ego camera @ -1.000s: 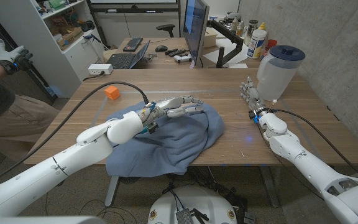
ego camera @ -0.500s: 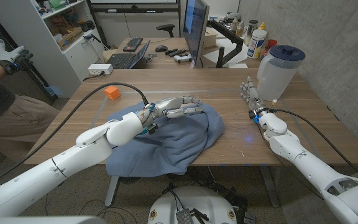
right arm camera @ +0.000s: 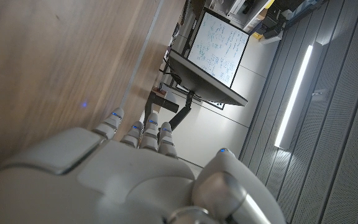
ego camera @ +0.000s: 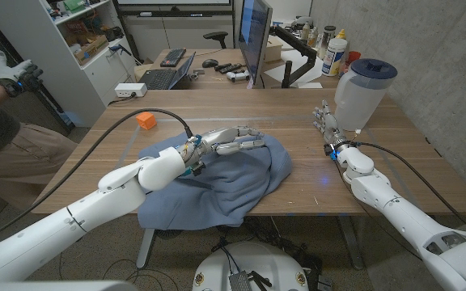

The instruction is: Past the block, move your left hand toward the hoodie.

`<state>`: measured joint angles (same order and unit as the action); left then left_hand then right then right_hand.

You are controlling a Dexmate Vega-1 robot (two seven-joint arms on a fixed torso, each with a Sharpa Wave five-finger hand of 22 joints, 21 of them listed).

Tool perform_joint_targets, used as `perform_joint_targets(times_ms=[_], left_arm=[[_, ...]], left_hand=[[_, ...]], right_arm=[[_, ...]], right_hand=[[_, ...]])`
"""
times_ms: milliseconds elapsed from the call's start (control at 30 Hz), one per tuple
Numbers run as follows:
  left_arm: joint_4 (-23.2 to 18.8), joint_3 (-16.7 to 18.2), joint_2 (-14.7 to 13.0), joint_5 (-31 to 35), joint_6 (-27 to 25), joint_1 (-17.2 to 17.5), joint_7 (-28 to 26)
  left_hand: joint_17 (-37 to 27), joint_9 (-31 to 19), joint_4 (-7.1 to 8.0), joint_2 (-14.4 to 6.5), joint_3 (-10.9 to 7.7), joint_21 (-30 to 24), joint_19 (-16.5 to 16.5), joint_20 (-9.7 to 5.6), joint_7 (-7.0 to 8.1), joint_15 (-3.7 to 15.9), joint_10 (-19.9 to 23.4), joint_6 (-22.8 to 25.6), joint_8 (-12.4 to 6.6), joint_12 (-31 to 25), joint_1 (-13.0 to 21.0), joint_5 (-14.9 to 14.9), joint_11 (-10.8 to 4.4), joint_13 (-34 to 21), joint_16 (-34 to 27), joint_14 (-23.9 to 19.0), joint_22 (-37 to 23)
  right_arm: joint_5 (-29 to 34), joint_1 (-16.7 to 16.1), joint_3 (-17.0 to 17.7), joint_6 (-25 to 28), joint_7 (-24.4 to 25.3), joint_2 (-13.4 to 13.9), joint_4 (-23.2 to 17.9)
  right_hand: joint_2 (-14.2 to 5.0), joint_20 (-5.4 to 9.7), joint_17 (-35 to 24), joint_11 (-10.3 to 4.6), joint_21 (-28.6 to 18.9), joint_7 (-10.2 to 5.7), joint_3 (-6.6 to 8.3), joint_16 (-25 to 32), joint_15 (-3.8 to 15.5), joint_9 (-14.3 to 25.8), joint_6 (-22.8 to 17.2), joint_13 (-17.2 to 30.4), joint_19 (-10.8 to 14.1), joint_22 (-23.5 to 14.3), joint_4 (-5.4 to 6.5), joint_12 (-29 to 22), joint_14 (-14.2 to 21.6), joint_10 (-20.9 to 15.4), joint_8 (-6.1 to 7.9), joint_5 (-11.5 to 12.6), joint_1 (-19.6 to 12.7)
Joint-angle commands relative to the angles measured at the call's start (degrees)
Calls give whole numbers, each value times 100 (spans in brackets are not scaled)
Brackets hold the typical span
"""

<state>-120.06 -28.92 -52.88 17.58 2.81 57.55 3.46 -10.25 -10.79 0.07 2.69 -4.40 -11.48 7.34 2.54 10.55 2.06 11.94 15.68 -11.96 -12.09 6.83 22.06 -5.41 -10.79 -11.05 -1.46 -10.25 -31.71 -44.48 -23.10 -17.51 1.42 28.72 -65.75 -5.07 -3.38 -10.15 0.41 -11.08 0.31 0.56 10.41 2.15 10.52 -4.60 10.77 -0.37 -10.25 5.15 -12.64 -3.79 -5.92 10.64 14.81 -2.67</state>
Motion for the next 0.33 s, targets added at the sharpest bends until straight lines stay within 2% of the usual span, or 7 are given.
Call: perform_joint_targets(times_ms=[33, 333], left_arm=[[-26, -4, 12, 23, -38, 58, -31], [-56, 4, 6, 75, -32, 82, -71]], left_hand=[[-17, -13, -21, 8, -20, -15, 21, -36, -3, 215, 35, 24, 8, 8, 53, 29, 17, -18, 20, 35, -21], [-17, -13, -28, 3, -17, -13, 21, -30, -3, 212, 39, 34, 10, 9, 56, 39, 34, -19, 17, 29, -20]], right_arm=[[-1, 2, -1, -11, -16, 2, 2], [3, -10, 5, -37, -18, 10, -8]], right_hand=[[-111, 6, -14, 15, -34, 6, -5, 6, 17, 11, 37, 18, -13, -26, 52, -4, -44, 13, 28, 24, 5], [-112, 6, -14, 19, -35, 4, -4, 7, 15, 11, 34, 18, -13, -26, 53, -6, -43, 12, 30, 23, 5]])
